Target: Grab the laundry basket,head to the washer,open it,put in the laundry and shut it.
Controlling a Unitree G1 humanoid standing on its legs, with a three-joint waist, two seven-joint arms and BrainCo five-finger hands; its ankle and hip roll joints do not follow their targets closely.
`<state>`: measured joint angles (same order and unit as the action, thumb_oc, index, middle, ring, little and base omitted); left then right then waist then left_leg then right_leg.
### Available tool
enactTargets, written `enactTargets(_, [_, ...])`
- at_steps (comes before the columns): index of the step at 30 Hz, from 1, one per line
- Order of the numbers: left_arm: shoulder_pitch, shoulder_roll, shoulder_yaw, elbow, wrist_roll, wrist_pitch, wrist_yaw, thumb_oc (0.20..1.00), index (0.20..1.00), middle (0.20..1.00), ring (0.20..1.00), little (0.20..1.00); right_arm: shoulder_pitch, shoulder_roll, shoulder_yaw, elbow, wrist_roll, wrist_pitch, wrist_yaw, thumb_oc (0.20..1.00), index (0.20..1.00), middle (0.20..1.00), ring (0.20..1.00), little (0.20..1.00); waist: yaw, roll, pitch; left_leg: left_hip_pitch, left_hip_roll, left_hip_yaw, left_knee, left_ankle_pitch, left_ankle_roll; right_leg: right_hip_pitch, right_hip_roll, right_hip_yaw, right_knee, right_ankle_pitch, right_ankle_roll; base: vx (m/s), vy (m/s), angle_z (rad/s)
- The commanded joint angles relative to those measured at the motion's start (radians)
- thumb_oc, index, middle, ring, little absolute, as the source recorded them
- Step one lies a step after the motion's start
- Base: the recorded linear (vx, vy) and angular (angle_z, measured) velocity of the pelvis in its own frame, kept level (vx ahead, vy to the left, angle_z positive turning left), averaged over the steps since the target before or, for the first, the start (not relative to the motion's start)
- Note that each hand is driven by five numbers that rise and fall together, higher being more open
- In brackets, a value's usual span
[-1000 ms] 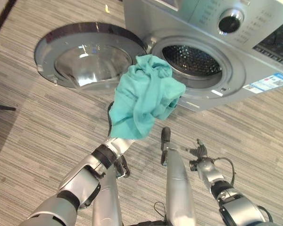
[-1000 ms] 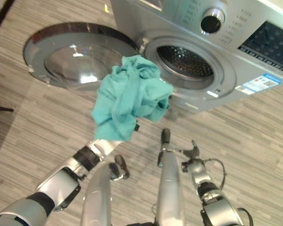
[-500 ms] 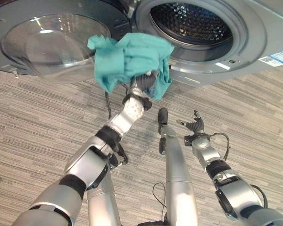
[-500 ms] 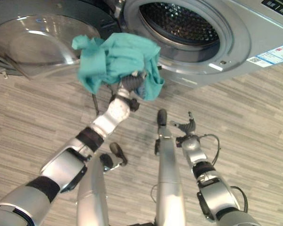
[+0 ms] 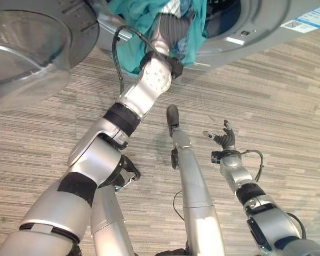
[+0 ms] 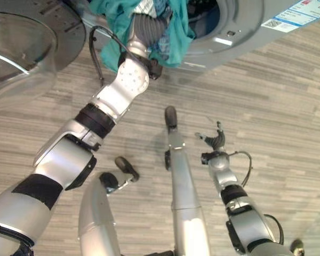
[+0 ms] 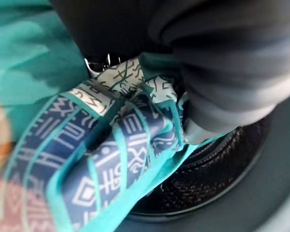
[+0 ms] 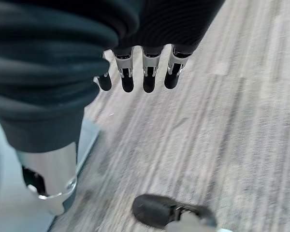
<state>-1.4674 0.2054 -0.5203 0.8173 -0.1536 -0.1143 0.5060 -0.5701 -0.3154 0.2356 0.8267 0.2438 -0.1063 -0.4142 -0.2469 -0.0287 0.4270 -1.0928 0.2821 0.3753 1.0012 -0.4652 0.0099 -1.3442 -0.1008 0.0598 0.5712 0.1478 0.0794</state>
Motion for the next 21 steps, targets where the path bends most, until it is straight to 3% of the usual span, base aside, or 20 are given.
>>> enactTargets(1, [-0.072, 0.004, 0.038, 0.057, -0.071, -0.090, 0.027, 0.200, 0.200, 0.200, 0.200, 0.200, 0.072, -0.008, -0.002, -0.046, 0.038, -0.034, -0.027, 1.000, 1.000, 1.000, 1.000, 1.000, -0.047, -0.026, -0.053, 0.008, -0.008, -0.100, -0.076, 0.016, 0.001, 0.041, -0.036, -0.062, 0.052, -0.181, 0.070, 0.06, -0.014, -0.19])
enactTargets(4, [-0.144, 0.069, 0.068, 0.185, -0.176, -0.085, -0.001, 0.200, 0.200, 0.200, 0.200, 0.200, 0.098, -0.014, -0.005, -0.101, 0.044, -0.041, -0.019, 1.000, 1.000, 1.000, 1.000, 1.000, -0.074, -0.044, -0.054, 0.023, 0.021, -0.077, -0.080, 0.013, -0.008, 0.041, -0.022, -0.067, 0.019, -0.161, 0.078, 0.07, -0.020, -0.25])
enactTargets(7, [-0.263, 0.255, 0.110, 0.355, -0.372, -0.091, -0.050, 0.200, 0.200, 0.200, 0.200, 0.200, 0.135, -0.018, 0.009, -0.187, 0.047, -0.065, 0.009, 1.000, 1.000, 1.000, 1.000, 1.000, -0.107, -0.063, -0.065, 0.053, 0.060, -0.050, -0.092, 0.016, -0.023, 0.048, -0.001, -0.072, -0.035, -0.134, 0.086, 0.09, -0.034, -0.29])
enactTargets(8, [-0.267, 0.261, 0.109, 0.362, -0.380, -0.093, -0.057, 0.200, 0.200, 0.200, 0.200, 0.200, 0.135, -0.020, 0.012, -0.190, 0.047, -0.064, 0.009, 1.000, 1.000, 1.000, 1.000, 1.000, -0.109, -0.063, -0.064, 0.054, 0.062, -0.048, -0.093, 0.016, -0.024, 0.050, 0.001, -0.071, -0.037, -0.133, 0.086, 0.10, -0.059, -0.38])
enactTargets(9, [-0.301, 0.326, 0.195, 0.339, -0.628, -0.152, -0.080, 0.200, 0.200, 0.200, 0.200, 0.200, 0.155, -0.029, 0.003, -0.218, 0.055, -0.063, 0.023, 1.000, 1.000, 1.000, 1.000, 1.000, -0.114, -0.065, -0.068, 0.068, 0.073, -0.041, -0.106, 0.020, -0.032, 0.055, 0.004, -0.082, -0.061, -0.125, 0.092, 0.09, -0.080, -0.37])
enactTargets(10, [-0.325, 0.346, 0.209, 0.298, -0.715, -0.183, -0.092, 0.200, 0.200, 0.200, 0.200, 0.200, 0.169, -0.040, -0.002, -0.232, 0.056, -0.059, 0.026, 1.000, 1.000, 1.000, 1.000, 1.000, -0.112, -0.058, -0.069, 0.073, 0.074, -0.041, -0.114, 0.025, -0.036, 0.060, 0.006, -0.085, -0.071, -0.123, 0.093, 0.09, -0.079, -0.35])
enactTargets(11, [-0.324, 0.348, 0.209, 0.298, -0.725, -0.185, -0.096, 0.200, 0.200, 0.200, 0.200, 0.200, 0.170, -0.043, -0.003, -0.235, 0.056, -0.057, 0.026, 1.000, 1.000, 1.000, 1.000, 1.000, -0.112, -0.056, -0.068, 0.074, 0.074, -0.042, -0.116, 0.027, -0.036, 0.062, 0.006, -0.086, -0.074, -0.122, 0.092, 0.05, -0.065, -0.16])
enactTargets(15, [-0.436, 0.373, 0.168, 0.026, -0.909, -0.324, -0.097, 0.200, 0.200, 0.200, 0.200, 0.200, 0.291, -0.120, -0.076, -0.315, 0.043, -0.037, 0.040, 1.000, 1.000, 1.000, 1.000, 1.000, -0.094, -0.029, -0.079, 0.091, 0.071, -0.044, -0.170, 0.063, -0.054, 0.082, 0.001, -0.103, -0.114, -0.117, 0.097, 0.06, -0.092, 0.05])
enactTargets(18, [-0.401, 0.335, 0.173, -0.138, -0.898, -0.379, -0.094, 0.200, 0.200, 0.200, 0.200, 0.200, 0.349, -0.126, -0.090, -0.352, 0.024, -0.022, 0.049, 1.000, 1.000, 1.000, 1.000, 1.000, -0.090, -0.023, -0.088, 0.095, 0.065, -0.049, -0.190, 0.079, -0.063, 0.088, 0.000, -0.112, -0.124, -0.115, 0.096, 0.03, -0.083, 0.13])
enactTargets(21, [-0.331, 0.294, 0.162, -0.292, -0.725, -0.387, -0.031, 0.200, 0.200, 0.200, 0.200, 0.200, 0.393, -0.134, -0.099, -0.366, 0.008, -0.019, 0.061, 1.000, 1.000, 1.000, 1.000, 1.000, -0.080, -0.017, -0.102, 0.102, 0.064, -0.054, -0.202, 0.090, -0.069, 0.092, 0.004, -0.114, -0.123, -0.118, 0.092, 0.03, -0.032, 0.13])
